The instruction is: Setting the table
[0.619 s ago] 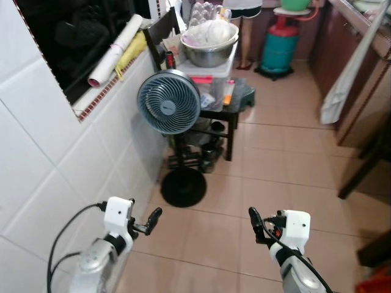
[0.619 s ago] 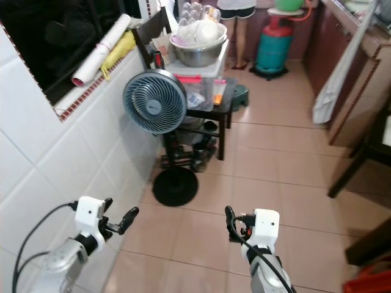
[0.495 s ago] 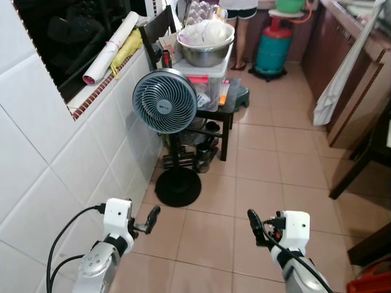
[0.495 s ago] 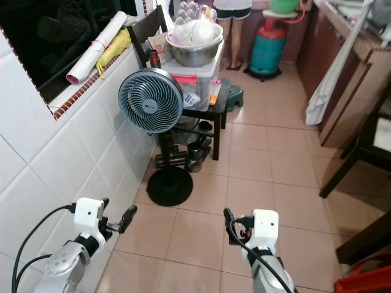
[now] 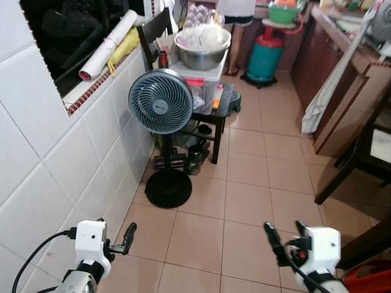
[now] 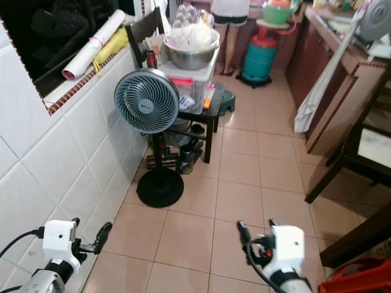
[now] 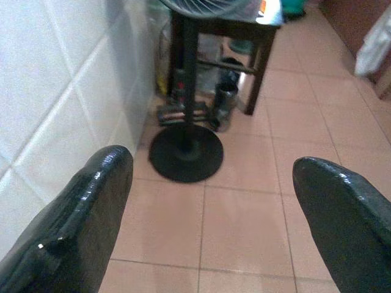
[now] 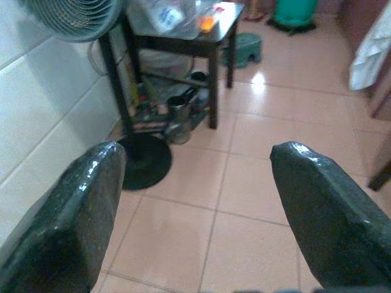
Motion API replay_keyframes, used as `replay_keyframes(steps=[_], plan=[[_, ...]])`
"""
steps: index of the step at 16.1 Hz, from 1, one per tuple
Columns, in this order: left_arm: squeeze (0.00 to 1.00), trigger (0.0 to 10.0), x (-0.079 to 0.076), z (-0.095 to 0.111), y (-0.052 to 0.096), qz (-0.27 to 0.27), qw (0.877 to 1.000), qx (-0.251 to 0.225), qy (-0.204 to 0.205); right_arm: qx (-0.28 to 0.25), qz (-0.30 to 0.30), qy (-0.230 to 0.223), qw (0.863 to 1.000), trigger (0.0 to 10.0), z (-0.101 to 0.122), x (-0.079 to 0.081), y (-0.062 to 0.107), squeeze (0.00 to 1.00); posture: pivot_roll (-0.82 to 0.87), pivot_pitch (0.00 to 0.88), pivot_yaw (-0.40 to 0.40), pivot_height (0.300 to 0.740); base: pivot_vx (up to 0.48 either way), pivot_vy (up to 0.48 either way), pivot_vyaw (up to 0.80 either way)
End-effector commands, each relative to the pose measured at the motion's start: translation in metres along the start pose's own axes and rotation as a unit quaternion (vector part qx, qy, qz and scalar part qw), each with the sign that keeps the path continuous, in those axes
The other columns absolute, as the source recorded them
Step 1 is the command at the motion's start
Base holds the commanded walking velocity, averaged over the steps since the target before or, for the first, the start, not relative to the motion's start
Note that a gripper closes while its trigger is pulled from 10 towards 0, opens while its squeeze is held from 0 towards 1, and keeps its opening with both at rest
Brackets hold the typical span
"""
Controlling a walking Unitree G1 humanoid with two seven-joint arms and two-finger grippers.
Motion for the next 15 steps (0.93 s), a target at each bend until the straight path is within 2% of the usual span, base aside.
replay_keyframes(steps=[1,3,5,8,11,13,15], plan=[[0.0,10.0,-0.004,0.007,-0.002,0.001,1.0,-0.013,-0.004,0.007,0.01,-0.002,1.0,10.0,0.003,0.002,-0.005,0.0,0.01,0.0,-0.042,0.74,0.0,0.0,0.0],[0.0,10.0,-0.012,0.007,-0.004,-0.026,0.999,-0.013,-0.023,0.006,0.011,-0.003,1.0,10.0,0.007,0.005,-0.011,0.0,0.02,0.0,-0.05,0.74,0.0,0.0,0.0],[0.0,10.0,-0.006,0.012,-0.005,-0.005,1.0,-0.017,-0.019,0.006,0.016,-0.004,1.0,10.0,0.009,0.009,-0.013,0.0,0.01,0.0,-0.042,0.74,0.0,0.0,0.0],[0.0,10.0,-0.014,0.018,-0.013,-0.023,0.998,-0.031,-0.04,0.006,0.009,0.006,1.0,10.0,0.011,0.012,-0.015,0.0,0.0,0.0,-0.035,0.74,0.0,0.0,0.0],[0.0,10.0,-0.008,0.029,-0.025,0.001,0.997,-0.053,-0.064,-0.013,-0.007,0.015,1.0,10.0,0.016,0.012,-0.022,0.0,0.0,0.0,-0.029,0.74,0.0,0.0,0.0],[0.0,10.0,-0.012,0.034,-0.033,-0.005,0.995,-0.063,-0.077,-0.028,-0.013,0.012,0.999,10.0,0.022,0.011,-0.03,0.0,0.0,0.0,-0.016,0.74,0.0,0.0,0.0],[0.0,10.0,-0.013,0.048,-0.044,-0.005,0.993,-0.081,-0.086,-0.044,-0.021,0.011,0.999,10.0,0.03,0.01,-0.039,0.0,0.01,0.0,-0.004,0.74,0.0,0.0,0.0]])
Point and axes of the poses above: a point about 5 cm out from each wrist's last joint towards the gripper, its own y axis pointing back from the gripper into the wrist, its own z axis along the axis of the wrist's last joint, x = y × z, the point moved 6 cm from there along -y, pointing out of the wrist towards the gripper, and after that the axes turned 4 degrees about -y, right-handed, at the moved point
